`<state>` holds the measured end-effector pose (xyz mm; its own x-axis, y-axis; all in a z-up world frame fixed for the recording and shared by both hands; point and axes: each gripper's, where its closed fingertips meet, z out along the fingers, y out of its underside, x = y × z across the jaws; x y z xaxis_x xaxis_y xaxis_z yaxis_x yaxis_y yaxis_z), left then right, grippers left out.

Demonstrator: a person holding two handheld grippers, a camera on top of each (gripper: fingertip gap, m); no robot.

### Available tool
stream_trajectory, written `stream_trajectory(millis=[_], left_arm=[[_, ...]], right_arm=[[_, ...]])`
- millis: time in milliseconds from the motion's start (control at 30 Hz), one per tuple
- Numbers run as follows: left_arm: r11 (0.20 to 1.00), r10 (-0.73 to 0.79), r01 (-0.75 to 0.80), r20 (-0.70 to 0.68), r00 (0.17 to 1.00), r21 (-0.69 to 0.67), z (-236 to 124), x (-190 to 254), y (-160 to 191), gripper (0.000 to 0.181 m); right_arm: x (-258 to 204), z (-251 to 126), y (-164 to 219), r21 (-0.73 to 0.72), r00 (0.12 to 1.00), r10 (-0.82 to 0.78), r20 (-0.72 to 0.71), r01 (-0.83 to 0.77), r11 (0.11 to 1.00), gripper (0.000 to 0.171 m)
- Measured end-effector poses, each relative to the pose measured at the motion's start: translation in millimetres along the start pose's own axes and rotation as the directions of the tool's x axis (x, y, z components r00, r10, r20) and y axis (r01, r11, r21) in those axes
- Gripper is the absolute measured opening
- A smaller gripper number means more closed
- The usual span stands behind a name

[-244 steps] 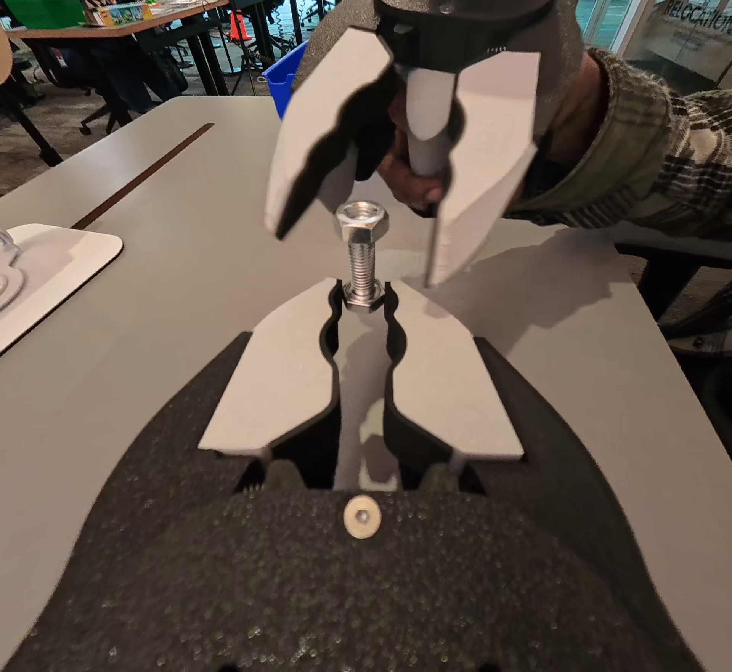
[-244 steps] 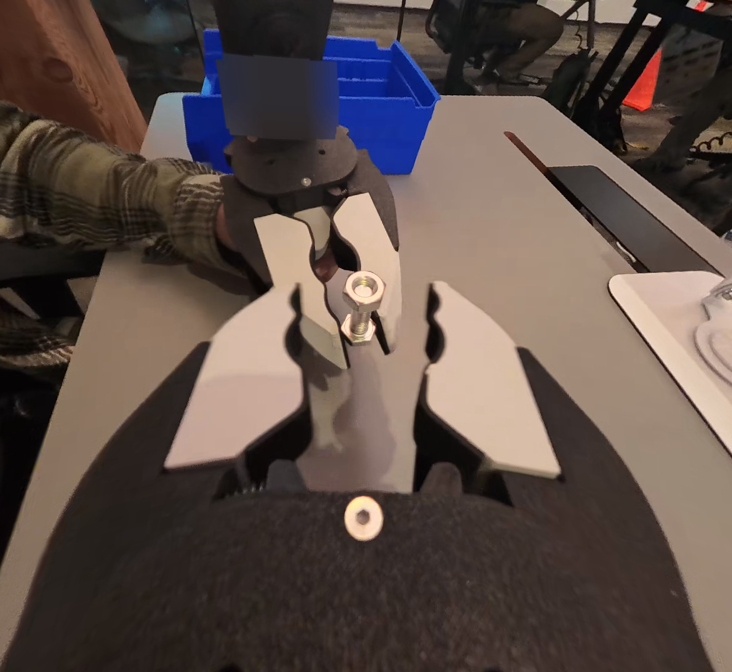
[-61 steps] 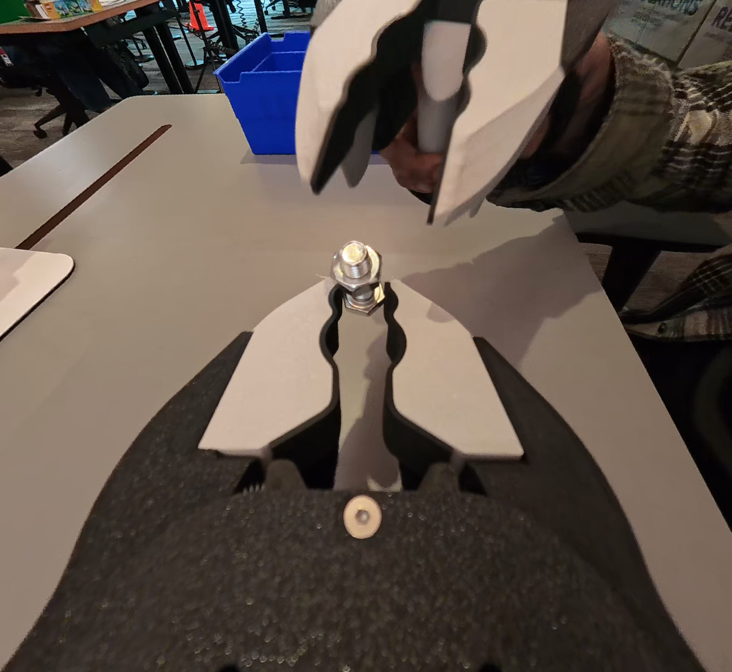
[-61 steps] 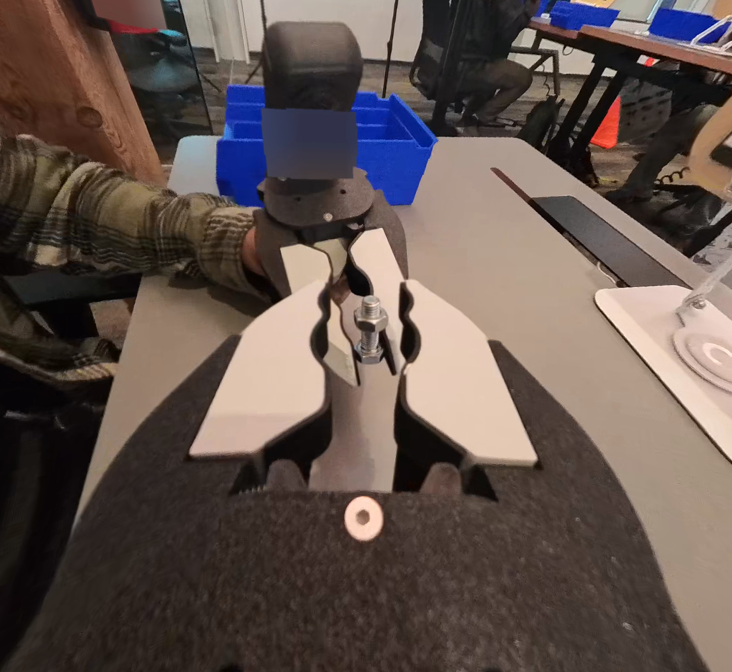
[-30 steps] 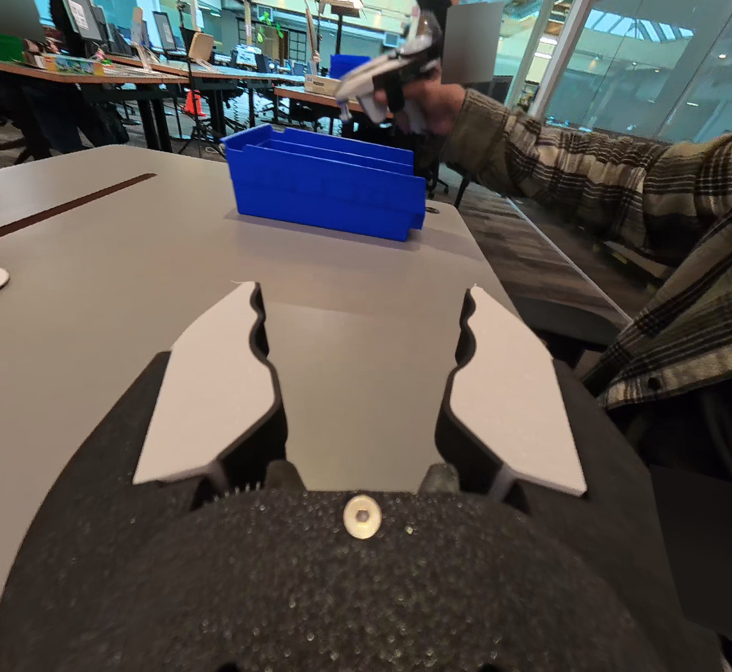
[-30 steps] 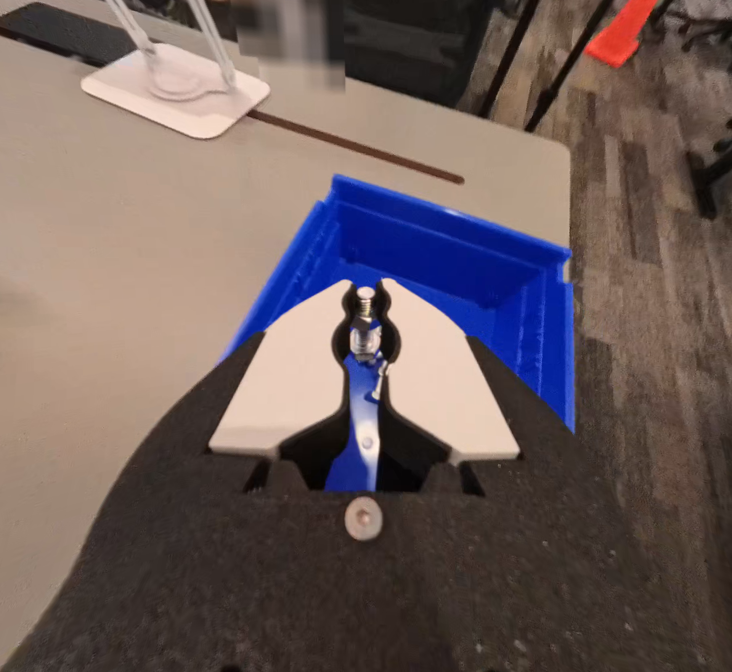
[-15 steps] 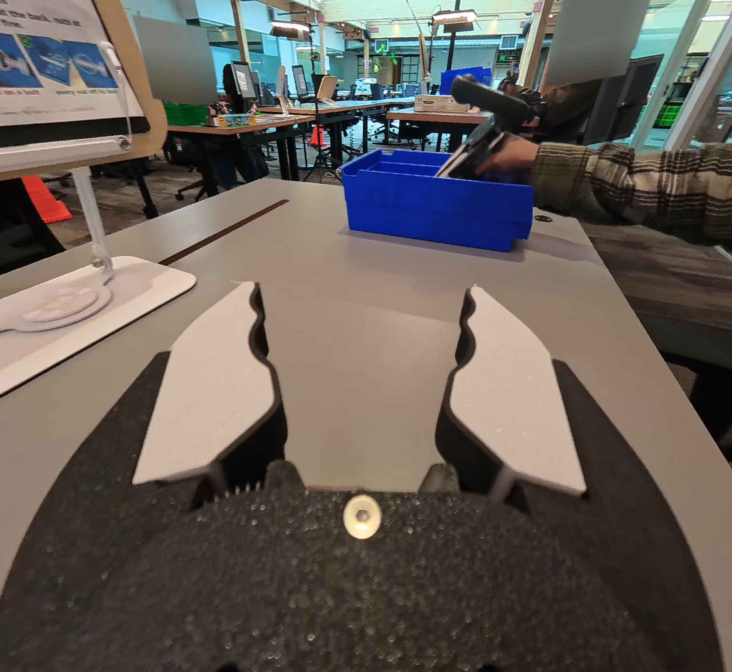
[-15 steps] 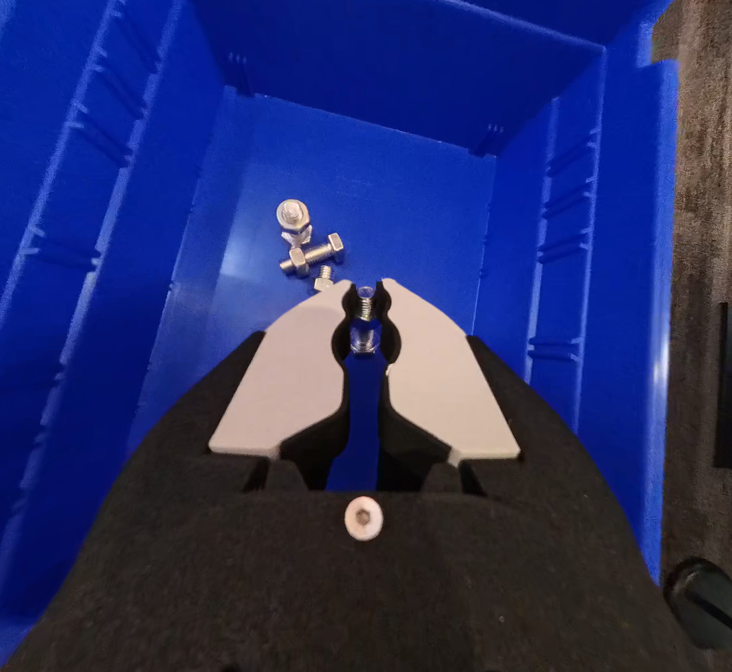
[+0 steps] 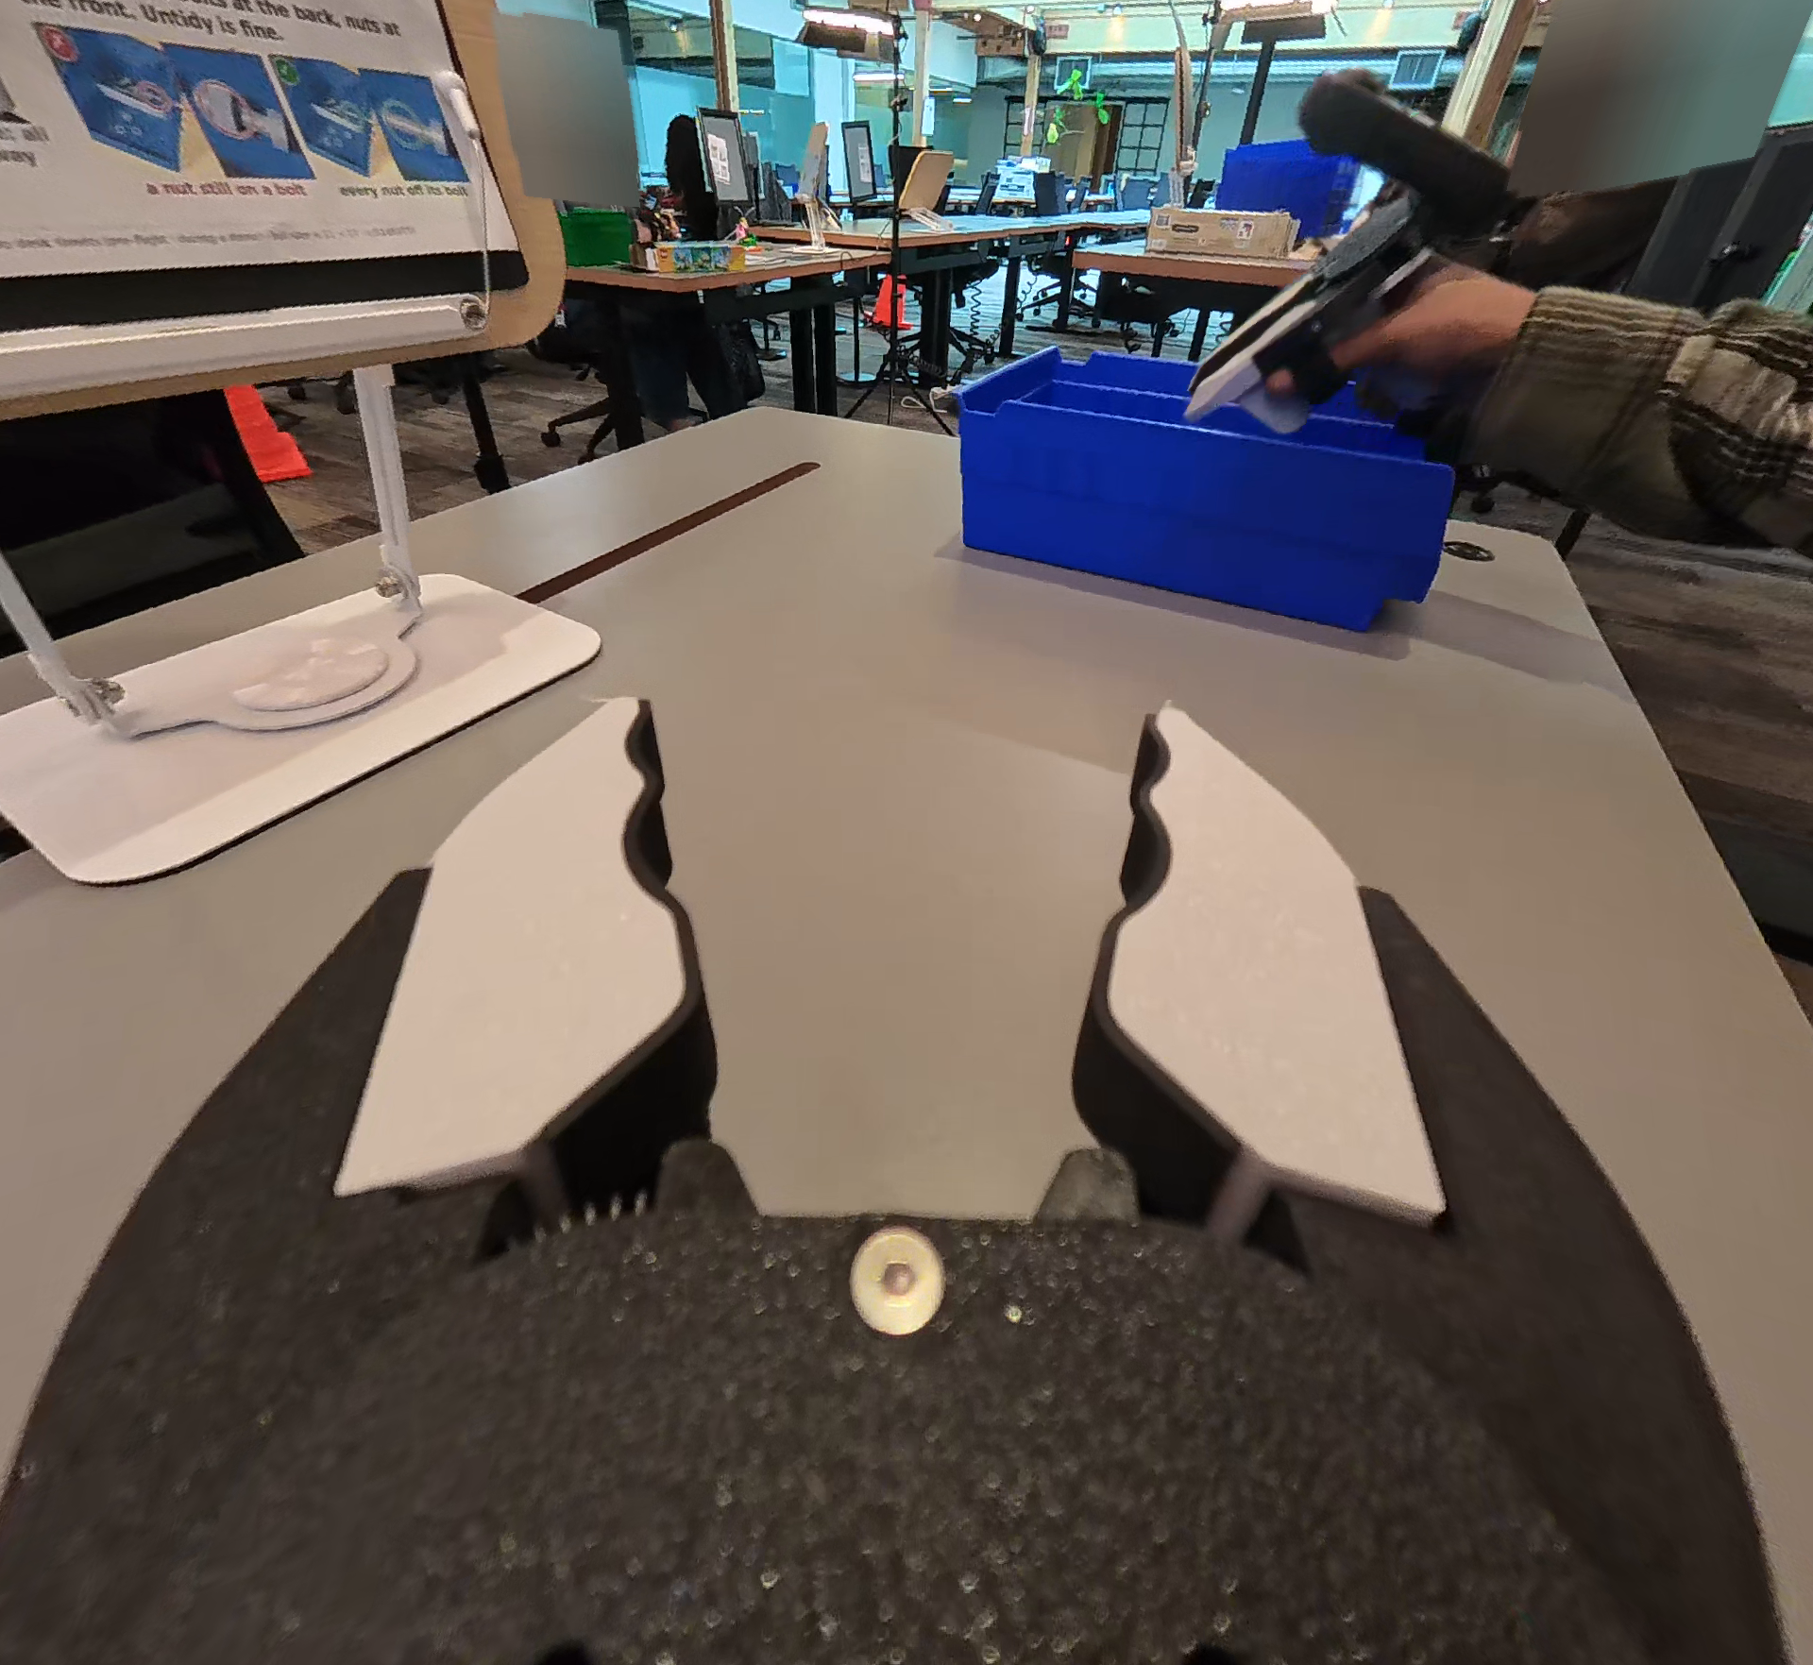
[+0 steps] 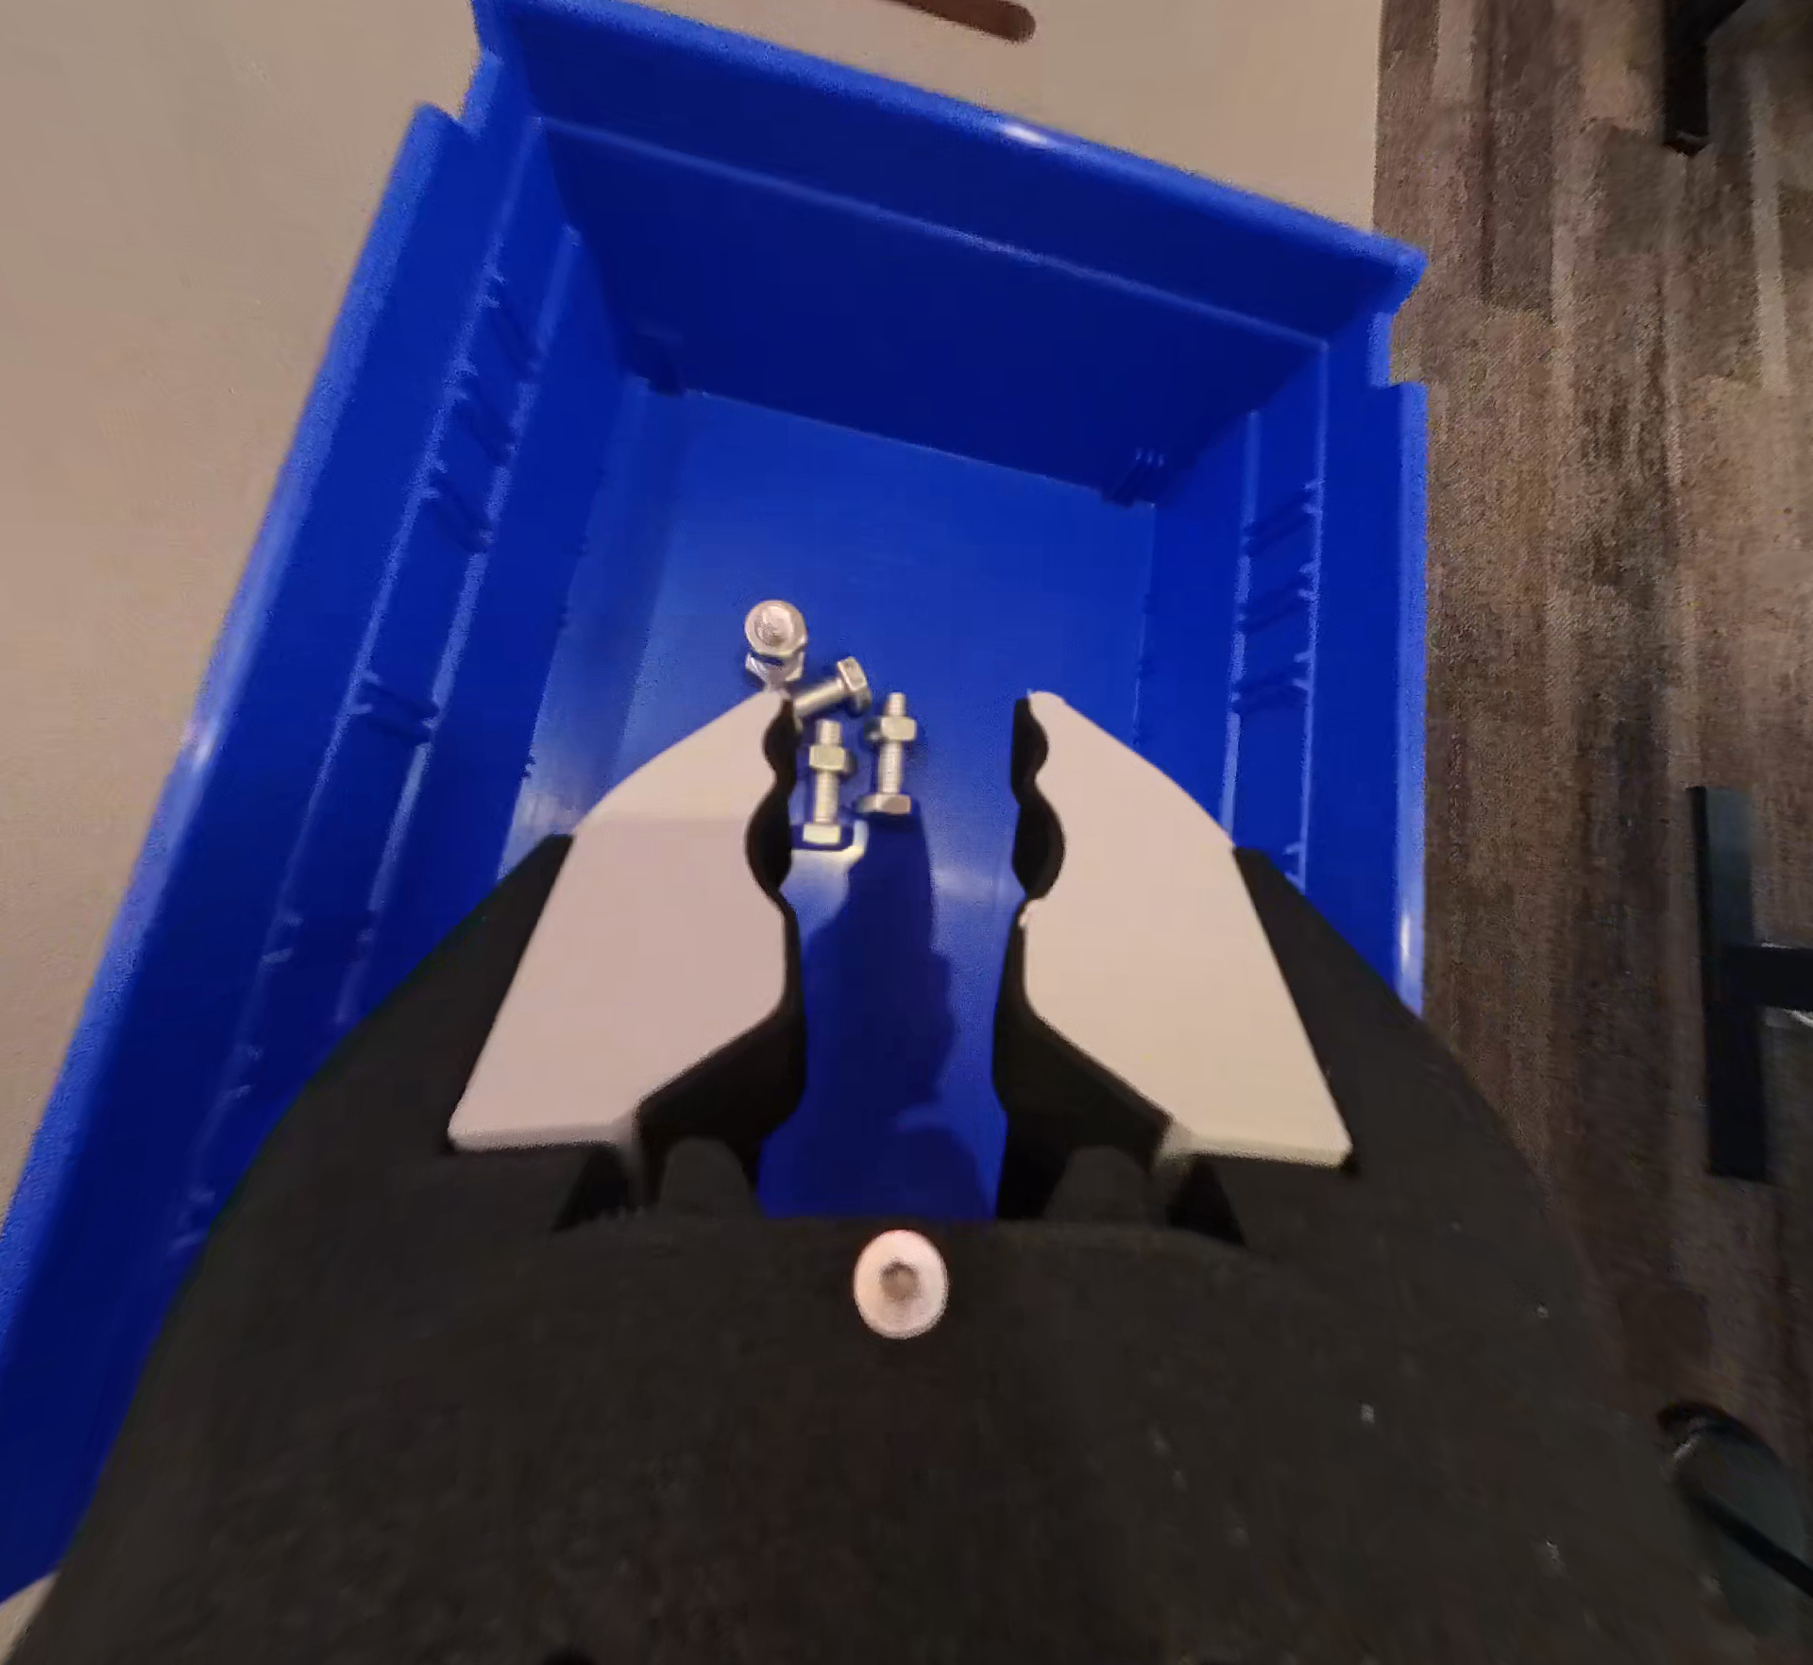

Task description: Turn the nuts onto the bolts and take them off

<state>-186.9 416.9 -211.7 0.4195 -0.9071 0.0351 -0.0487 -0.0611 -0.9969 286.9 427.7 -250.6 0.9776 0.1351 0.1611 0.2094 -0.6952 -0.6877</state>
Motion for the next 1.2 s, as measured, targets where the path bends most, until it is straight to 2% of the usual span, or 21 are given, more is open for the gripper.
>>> stream_trajectory(millis=[100, 233, 333, 533, 800, 1033, 1200], left_arm=[[1.000, -0.005, 0.005, 0.011, 1.000, 0.000, -2, -3, -1, 0.090], [1.000, 0.014, -0.014, 0.036, 0.999, -0.009, -3, -6, -3, 0.091], [0.999, 0.048, -0.047, 0.066, 0.997, -0.012, -7, -7, -8, 0.090], [0.997, 0.071, -0.061, 0.210, 0.975, -0.050, -31, -18, -19, 0.087], [0.996, 0.018, 0.024, 0.436, 0.900, -0.091, -92, -22, -40, 0.086], [0.989, -0.100, 0.142, 0.538, 0.837, -0.037, -156, -17, -50, 0.085], [0.979, -0.167, 0.203, 0.561, 0.810, -0.002, -181, -12, -46, 0.085]], right_arm=[[-4, -23, -12, 0.052, 1.000, 0.021, -0.010, -0.021, 0.998, 0.071], [-17, -57, -23, 0.163, 1.000, 0.020, -0.010, -0.018, 0.986, 0.088], [-31, -81, -25, 0.256, 1.000, 0.022, 0.013, -0.024, 0.966, 0.089], [-55, -110, -16, 0.365, 0.998, 0.039, 0.056, -0.056, 0.929, 0.090], [-83, -118, -6, 0.455, 0.993, 0.071, 0.093, -0.106, 0.884, 0.091], [-108, -117, -6, 0.510, 0.992, 0.079, 0.098, -0.118, 0.852, 0.090], [-116, -115, -5, 0.495, 0.992, 0.065, 0.105, -0.109, 0.862, 0.091]])
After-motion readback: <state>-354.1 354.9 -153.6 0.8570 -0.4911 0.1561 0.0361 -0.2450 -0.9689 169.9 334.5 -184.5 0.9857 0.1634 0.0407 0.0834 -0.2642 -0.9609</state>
